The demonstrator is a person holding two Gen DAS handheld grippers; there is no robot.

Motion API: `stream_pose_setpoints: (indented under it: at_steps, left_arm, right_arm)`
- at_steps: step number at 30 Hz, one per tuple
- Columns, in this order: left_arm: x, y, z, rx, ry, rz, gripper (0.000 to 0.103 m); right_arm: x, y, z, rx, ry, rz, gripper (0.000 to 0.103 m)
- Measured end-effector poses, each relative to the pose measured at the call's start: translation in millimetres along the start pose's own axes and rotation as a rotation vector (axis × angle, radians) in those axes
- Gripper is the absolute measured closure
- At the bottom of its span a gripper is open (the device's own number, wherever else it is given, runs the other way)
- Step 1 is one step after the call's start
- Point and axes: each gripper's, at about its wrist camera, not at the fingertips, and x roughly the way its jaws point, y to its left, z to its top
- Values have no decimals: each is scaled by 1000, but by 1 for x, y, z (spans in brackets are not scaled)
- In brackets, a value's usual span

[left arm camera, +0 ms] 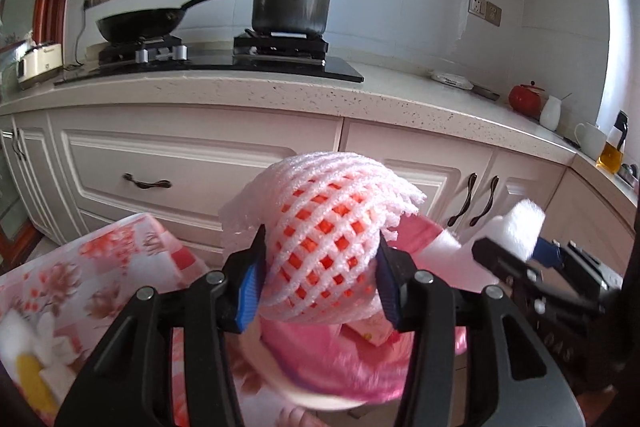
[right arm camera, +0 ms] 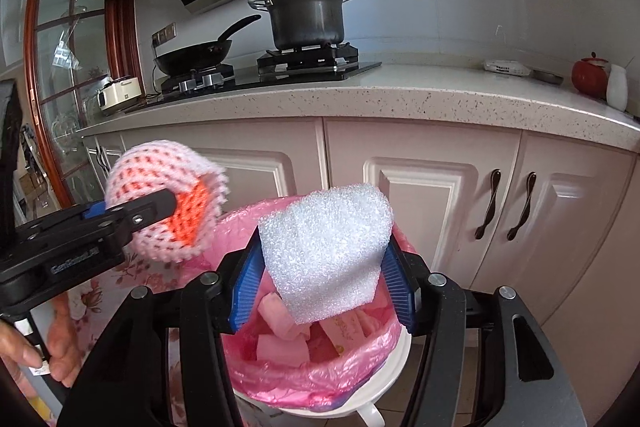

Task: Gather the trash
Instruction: 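Carry the fruit net and foam block over the pink bin and release, then move both tools back over the table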

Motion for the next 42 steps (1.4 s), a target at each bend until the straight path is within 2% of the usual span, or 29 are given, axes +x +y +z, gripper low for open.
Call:
stream_pose_setpoints:
  at_steps: [2, 4, 6, 9, 11, 15, 18, 22, 28, 33, 38, 42]
  left_arm:
    - [17, -2, 6, -16, 12, -21, 48]
    - [30, -2, 10, -43, 33, -56, 42]
    - [37, -5, 11, -44, 40, -62, 36]
    - [33, -9, 11, -17, 20, -68, 31]
    - [27, -10, 9, -13, 11, -77, 22]
    - [12, -6, 7, -28, 5, -50, 22]
    - [-25, 4, -1, -44, -32, -12, 19]
    - [-85, 22, -22, -32, -83, 72, 7]
    - [-183, 72, -74, -56, -97, 246, 5]
    - [-251, 116, -128, -81, -75, 379, 5]
    - [-303, 150, -173, -97, -52, 480, 5]
    - [-337, 171, -199, -138, -56, 522, 5]
  right_arm:
    - [10, -1, -3, -4, 20, 14, 46]
    - [15, -3, -8, -3, 34, 15, 35]
    - [11, -7, -15, 16, 24, 22, 31]
    - [1, -12, -22, 37, 17, 16, 31]
    - [-8, -15, -24, 56, 6, 16, 31]
    - [-35, -17, -27, 74, -14, 3, 31]
    - [-61, -6, -29, 54, -25, 17, 31]
    - [-89, 22, -37, -7, -26, 30, 30]
    - [-113, 82, -64, -71, 38, 53, 27]
    - [-123, 140, -90, -105, 93, 132, 25]
    - [-132, 197, -113, -173, 128, 213, 25]
    - [-140, 232, -123, -212, 123, 259, 25]
